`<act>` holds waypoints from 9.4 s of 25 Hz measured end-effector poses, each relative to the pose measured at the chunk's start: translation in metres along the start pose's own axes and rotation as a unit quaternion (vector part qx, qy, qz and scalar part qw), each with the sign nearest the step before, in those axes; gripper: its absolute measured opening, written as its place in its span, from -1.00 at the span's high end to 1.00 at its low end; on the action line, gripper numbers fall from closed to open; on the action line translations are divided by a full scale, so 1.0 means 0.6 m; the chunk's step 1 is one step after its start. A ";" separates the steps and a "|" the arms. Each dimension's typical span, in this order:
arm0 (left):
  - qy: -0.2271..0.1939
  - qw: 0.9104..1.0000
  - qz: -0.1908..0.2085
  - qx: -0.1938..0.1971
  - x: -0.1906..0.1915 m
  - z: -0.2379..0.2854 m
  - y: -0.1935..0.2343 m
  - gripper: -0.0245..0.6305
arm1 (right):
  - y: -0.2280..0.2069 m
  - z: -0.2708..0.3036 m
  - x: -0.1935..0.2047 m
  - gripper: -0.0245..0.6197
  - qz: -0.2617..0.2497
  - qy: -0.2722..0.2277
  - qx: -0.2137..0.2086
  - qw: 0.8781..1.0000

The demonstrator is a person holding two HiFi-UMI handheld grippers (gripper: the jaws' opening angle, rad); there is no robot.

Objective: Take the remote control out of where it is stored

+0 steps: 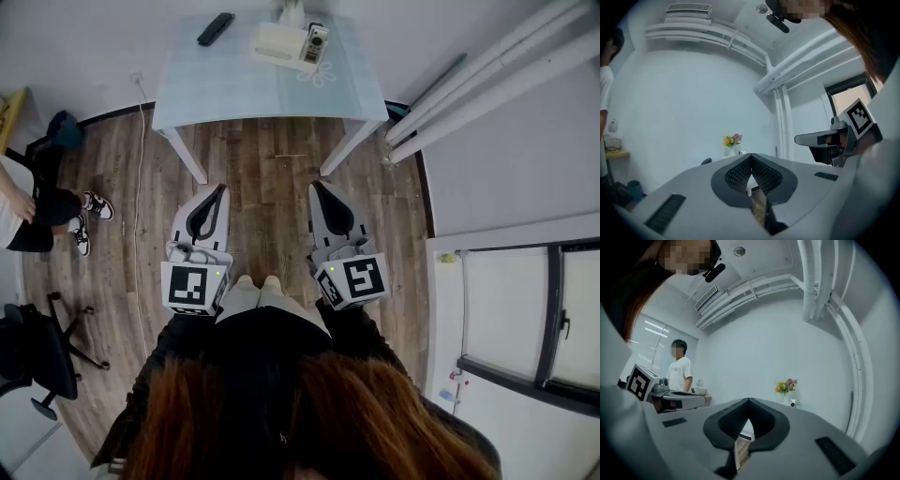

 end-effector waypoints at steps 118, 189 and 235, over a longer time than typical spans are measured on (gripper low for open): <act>0.008 0.997 -0.013 0.073 -0.154 0.611 0.247 0.91 | -0.373 0.530 -0.103 0.88 0.022 0.039 0.068 0.997; 0.019 0.999 -0.020 0.028 -0.156 0.611 0.274 0.91 | -0.556 0.803 0.098 0.31 0.121 0.190 0.227 0.948; 0.001 0.999 -0.021 0.032 -0.162 0.613 0.255 0.91 | -0.463 0.639 -0.116 0.31 0.052 0.042 0.112 0.991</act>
Point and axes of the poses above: the fingertips, and each gripper's own axes: z forward along the fingers, y to its left, x out of its underside, the point moved 4 cm from there along -z, backward along the fingers, and after that the axes turned 12 degrees about y, right-handed, at the moved point
